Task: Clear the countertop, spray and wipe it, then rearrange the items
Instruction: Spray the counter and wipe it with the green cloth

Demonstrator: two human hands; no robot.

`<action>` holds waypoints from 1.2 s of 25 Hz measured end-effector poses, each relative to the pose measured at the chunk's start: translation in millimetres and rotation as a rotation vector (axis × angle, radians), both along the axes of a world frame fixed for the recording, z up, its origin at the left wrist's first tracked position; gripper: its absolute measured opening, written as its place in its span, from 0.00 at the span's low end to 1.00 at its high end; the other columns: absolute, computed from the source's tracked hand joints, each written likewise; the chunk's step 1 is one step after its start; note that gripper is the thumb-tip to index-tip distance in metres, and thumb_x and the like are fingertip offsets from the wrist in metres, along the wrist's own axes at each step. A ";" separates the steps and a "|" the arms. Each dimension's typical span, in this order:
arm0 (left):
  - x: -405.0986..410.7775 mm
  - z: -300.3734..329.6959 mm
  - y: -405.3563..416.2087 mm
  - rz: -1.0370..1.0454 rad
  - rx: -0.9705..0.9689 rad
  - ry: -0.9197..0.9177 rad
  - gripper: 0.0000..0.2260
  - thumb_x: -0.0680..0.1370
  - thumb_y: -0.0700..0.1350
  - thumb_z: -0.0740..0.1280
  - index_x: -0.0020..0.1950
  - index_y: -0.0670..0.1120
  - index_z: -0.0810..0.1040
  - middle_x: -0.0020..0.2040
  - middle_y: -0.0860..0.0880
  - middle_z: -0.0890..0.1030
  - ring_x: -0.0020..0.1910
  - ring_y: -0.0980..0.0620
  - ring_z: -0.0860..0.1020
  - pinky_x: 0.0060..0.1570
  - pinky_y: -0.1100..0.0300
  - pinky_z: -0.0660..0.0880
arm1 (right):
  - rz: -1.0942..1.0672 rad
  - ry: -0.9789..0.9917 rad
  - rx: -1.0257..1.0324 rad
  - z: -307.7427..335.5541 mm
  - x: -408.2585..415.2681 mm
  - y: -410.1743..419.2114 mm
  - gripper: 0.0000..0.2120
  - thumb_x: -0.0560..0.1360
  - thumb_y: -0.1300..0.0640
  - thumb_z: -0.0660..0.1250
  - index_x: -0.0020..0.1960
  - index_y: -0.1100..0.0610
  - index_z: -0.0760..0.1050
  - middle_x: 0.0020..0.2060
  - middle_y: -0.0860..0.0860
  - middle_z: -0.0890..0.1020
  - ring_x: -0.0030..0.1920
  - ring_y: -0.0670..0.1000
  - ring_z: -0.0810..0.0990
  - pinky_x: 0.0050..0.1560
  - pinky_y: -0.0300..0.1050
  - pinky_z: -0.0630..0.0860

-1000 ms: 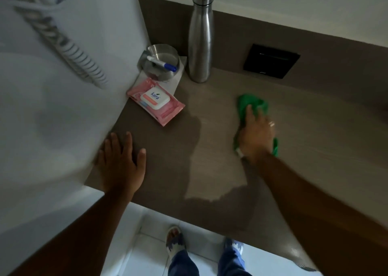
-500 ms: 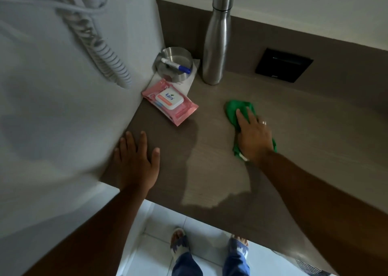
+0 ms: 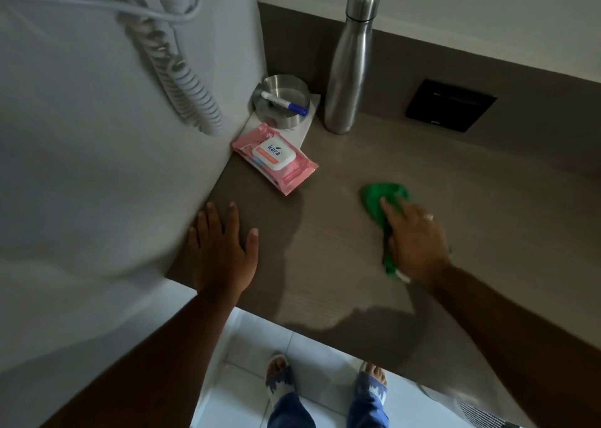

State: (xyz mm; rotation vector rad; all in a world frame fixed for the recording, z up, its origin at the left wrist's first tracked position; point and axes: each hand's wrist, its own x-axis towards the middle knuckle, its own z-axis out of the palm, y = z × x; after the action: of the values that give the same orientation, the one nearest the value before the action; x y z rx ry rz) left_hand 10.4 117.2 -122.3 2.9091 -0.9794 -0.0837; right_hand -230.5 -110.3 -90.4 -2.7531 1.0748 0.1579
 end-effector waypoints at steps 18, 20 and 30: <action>-114.1 26.6 -13.9 -0.217 -0.150 0.181 0.37 0.77 0.63 0.54 0.78 0.41 0.53 0.78 0.39 0.58 0.77 0.41 0.57 0.73 0.49 0.53 | 0.109 -0.050 0.127 -7.2 40.3 74.9 0.27 0.82 0.48 0.48 0.79 0.52 0.49 0.79 0.55 0.52 0.78 0.58 0.50 0.75 0.55 0.43; -110.0 20.1 -16.3 -0.215 -0.060 0.143 0.38 0.77 0.61 0.58 0.79 0.40 0.53 0.78 0.38 0.58 0.77 0.40 0.58 0.72 0.49 0.51 | 0.139 -0.026 0.088 -11.3 43.7 75.4 0.28 0.81 0.44 0.44 0.79 0.51 0.49 0.79 0.55 0.51 0.78 0.57 0.47 0.75 0.56 0.42; 42.9 31.5 -37.6 -0.258 0.151 0.153 0.34 0.78 0.50 0.59 0.79 0.40 0.50 0.80 0.41 0.52 0.79 0.41 0.50 0.77 0.47 0.53 | 0.139 0.018 0.035 -16.0 46.1 79.7 0.34 0.79 0.35 0.41 0.79 0.53 0.49 0.78 0.58 0.50 0.78 0.60 0.48 0.75 0.61 0.49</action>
State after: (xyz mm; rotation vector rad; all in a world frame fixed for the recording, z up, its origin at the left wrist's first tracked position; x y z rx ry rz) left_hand 53.3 79.6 -90.8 2.8338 -1.3679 -0.4041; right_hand -184.4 -30.6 -106.4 -2.7993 0.8754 0.2195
